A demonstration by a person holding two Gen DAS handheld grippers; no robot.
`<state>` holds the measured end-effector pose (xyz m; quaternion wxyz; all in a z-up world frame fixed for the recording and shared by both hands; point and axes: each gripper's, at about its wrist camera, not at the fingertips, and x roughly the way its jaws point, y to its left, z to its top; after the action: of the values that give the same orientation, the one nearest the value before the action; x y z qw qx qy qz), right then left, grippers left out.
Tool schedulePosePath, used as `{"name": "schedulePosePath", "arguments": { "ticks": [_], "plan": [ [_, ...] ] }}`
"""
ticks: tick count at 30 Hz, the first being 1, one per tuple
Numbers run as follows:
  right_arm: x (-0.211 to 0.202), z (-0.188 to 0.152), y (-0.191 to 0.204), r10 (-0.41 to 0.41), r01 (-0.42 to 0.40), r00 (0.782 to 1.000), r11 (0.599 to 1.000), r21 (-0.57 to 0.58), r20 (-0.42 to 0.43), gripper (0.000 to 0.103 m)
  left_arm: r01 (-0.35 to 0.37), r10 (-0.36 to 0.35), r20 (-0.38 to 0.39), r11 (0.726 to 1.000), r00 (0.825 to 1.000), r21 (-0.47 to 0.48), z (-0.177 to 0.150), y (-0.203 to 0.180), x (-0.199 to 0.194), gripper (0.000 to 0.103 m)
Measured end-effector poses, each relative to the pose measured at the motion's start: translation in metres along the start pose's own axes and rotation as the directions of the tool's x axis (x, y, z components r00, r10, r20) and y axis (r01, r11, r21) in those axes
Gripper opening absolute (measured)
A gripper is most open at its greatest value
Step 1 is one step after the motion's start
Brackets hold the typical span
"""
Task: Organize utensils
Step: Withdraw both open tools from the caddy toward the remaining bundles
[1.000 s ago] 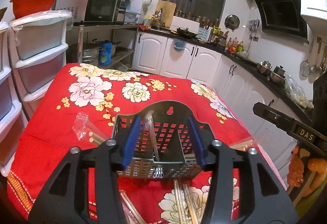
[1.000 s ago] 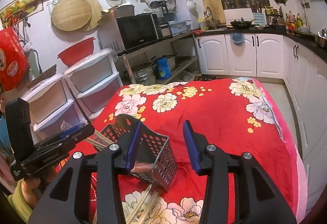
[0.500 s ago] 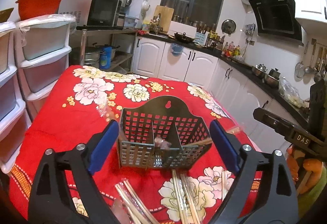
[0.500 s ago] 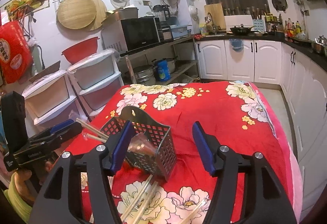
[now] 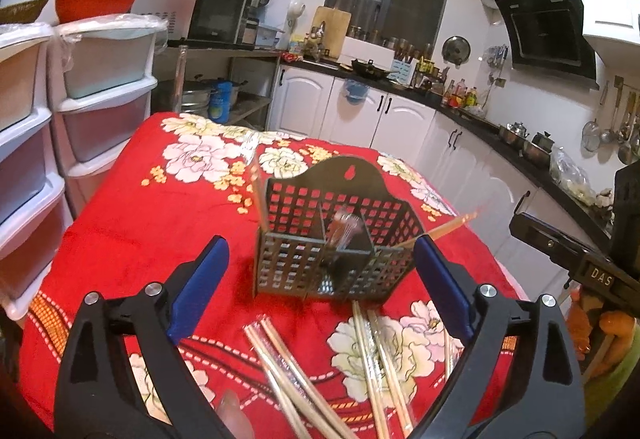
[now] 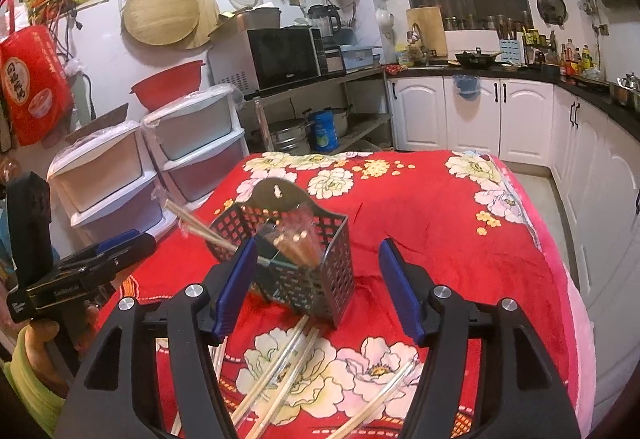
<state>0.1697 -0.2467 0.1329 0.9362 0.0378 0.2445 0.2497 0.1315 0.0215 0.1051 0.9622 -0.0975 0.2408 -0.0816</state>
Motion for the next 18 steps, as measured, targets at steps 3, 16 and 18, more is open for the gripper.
{"name": "schedulePosePath", "arguments": {
  "ticks": [3,16,18],
  "plan": [
    [0.003,-0.008,0.005,0.006,-0.006,1.000,1.000,-0.008,-0.021,0.061,-0.007,0.007,-0.014,1.000,1.000,-0.008,-0.008,0.004,0.000,0.085],
    [0.023,-0.044,0.026,0.033,-0.036,0.993,0.999,-0.025,-0.110,0.061,-0.034,0.033,-0.058,0.999,0.998,-0.028,-0.031,0.024,0.000,0.085],
    [0.027,-0.048,0.029,0.039,-0.043,0.991,0.999,-0.026,-0.125,0.061,-0.040,0.038,-0.064,0.999,0.997,-0.034,-0.034,0.027,0.000,0.085]
  ]
}}
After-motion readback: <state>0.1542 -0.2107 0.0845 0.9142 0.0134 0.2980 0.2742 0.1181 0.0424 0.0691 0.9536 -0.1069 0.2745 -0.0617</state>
